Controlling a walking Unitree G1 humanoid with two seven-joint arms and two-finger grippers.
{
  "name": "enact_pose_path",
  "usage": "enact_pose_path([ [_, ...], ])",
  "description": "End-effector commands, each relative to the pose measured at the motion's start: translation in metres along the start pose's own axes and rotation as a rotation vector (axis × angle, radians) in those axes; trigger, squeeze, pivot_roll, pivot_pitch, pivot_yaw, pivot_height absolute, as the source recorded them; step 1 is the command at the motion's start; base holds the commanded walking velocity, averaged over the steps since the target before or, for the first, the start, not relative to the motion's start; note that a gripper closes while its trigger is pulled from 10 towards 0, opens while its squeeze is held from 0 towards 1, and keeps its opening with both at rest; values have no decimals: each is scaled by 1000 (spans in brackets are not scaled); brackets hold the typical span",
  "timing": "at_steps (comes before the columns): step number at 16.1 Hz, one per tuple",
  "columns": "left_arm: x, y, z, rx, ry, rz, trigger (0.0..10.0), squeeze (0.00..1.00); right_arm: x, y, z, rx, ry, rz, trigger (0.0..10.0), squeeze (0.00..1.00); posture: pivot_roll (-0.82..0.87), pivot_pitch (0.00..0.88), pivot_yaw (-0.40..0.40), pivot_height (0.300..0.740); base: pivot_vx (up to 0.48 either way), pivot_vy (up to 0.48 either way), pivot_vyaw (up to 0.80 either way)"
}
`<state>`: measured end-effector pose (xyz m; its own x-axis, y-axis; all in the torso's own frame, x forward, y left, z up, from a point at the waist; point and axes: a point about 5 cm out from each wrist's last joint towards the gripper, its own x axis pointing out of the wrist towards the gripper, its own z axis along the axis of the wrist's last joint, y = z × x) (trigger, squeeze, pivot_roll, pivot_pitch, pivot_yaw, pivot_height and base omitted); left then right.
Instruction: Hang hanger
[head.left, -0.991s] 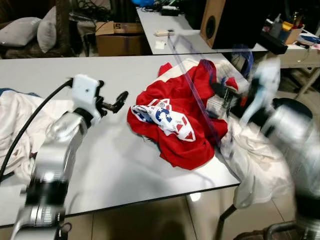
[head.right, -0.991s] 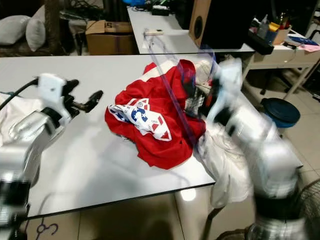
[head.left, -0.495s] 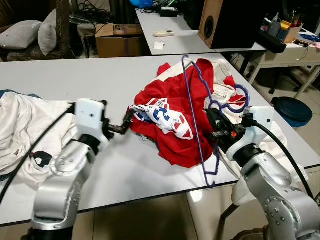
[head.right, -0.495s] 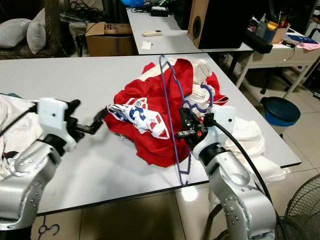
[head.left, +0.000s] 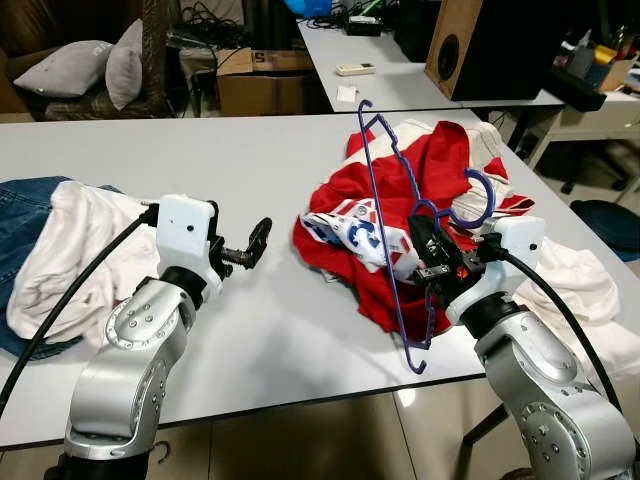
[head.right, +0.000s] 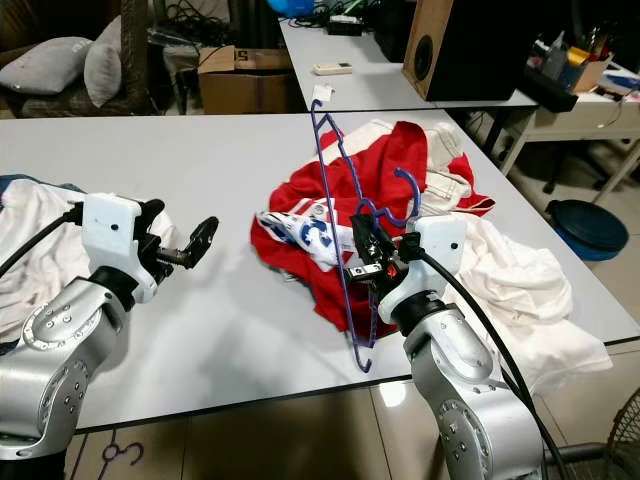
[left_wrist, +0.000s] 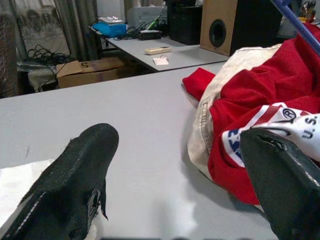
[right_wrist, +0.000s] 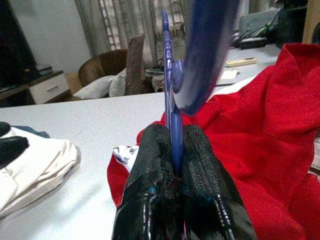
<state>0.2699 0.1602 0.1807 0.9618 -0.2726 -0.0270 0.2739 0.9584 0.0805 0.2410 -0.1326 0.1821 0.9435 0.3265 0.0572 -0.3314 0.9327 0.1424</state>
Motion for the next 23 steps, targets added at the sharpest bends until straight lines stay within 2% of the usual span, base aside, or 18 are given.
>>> enact_pose_path([
  [1,2,-2,-1,2,5,-10,10000,0,-4,-10,-6,-53,28,-90,10000,0,-51,0,12,740,0,304,0],
  [3,4,1,-6,-7,19,4,10000,0,-6,-18,-9,-120,41,-183,10000,0,-57,0,17,740,0,302,0],
  [7,4,1,-12,11,52,-3,10000,0,-8,-17,-8,-92,21,-129,10000,0,-65,0,29,740,0,308,0],
  [9,3,2,-13,13,56,-4,10000,0,-10,-8,-10,-63,26,-74,10000,0,-73,0,34,740,0,307,0],
  [12,6,1,-11,15,46,-4,10000,0,-10,-4,-9,-47,17,-26,10000,0,-73,0,27,740,0,309,0],
  [15,3,2,-11,26,46,10,10000,0,-7,-3,-11,-80,29,15,10000,0,-52,0,10,740,0,307,0],
  [19,1,8,-11,39,46,29,10000,0,-4,0,-13,-74,30,39,10000,0,-42,0,3,740,0,307,0],
  [23,2,7,-12,43,46,21,10000,0,-4,0,-15,-64,37,41,10000,0,-42,0,7,740,0,309,0],
])
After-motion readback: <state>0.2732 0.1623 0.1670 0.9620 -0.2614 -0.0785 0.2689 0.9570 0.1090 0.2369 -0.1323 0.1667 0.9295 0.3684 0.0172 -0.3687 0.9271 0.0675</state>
